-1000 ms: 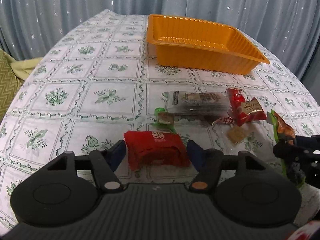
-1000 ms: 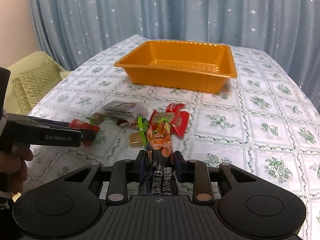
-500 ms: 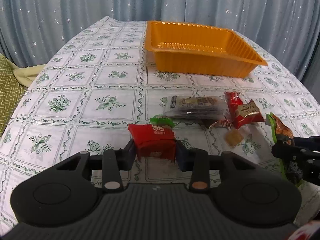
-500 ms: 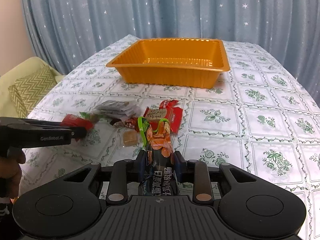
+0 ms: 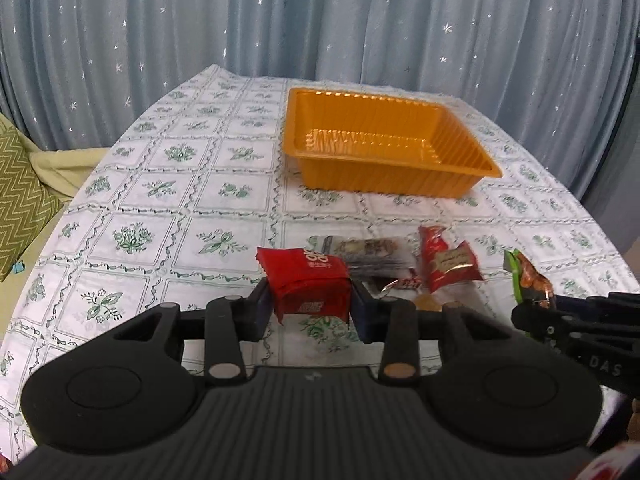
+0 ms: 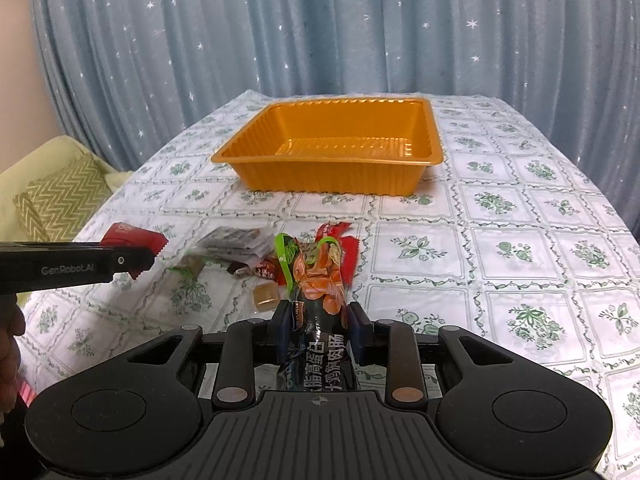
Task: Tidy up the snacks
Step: 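Grasp the red packet with the left gripper while the right gripper holds the bar, then carry both snacks into the orange tray and open both grippers, then withdraw both tools from the tray back toward the remaining snacks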
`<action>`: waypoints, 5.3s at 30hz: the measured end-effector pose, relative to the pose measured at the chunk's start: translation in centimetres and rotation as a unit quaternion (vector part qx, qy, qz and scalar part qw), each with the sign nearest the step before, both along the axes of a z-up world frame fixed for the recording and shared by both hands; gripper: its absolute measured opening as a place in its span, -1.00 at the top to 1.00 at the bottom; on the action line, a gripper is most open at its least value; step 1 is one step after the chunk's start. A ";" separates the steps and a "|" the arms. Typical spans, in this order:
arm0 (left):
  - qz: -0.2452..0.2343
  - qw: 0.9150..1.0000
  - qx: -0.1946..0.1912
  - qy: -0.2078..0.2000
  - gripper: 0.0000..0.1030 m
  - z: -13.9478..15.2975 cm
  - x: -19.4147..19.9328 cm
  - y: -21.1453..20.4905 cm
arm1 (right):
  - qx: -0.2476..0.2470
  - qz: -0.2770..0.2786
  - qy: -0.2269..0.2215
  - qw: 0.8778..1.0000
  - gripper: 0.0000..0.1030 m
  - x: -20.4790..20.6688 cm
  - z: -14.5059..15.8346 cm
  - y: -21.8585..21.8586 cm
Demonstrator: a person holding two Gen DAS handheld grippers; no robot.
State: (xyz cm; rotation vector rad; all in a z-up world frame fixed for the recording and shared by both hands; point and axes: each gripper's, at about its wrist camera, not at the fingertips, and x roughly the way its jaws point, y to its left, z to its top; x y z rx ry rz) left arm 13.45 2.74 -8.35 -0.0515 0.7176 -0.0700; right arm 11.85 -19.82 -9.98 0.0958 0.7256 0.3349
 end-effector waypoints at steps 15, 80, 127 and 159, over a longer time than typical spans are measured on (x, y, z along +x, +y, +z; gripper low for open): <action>-0.028 0.999 -0.020 -0.014 0.29 2.5 -1.4 -1.7 | 0.012 -0.039 0.004 0.999 0.42 -0.7 2.3 -0.9; -0.081 0.996 -0.041 -0.002 -0.13 2.3 24.7 -1.8 | 0.039 -0.056 0.025 0.997 0.42 26.6 3.2 -0.5; -0.053 0.997 -0.048 -0.043 -0.76 10.6 0.3 -1.4 | 0.048 -0.123 -0.004 0.991 -0.43 4.4 12.5 -3.6; -0.001 1.000 -0.028 0.001 -0.84 4.8 -6.6 0.3 | 0.026 -0.128 0.007 0.991 -0.43 -5.7 6.4 -3.0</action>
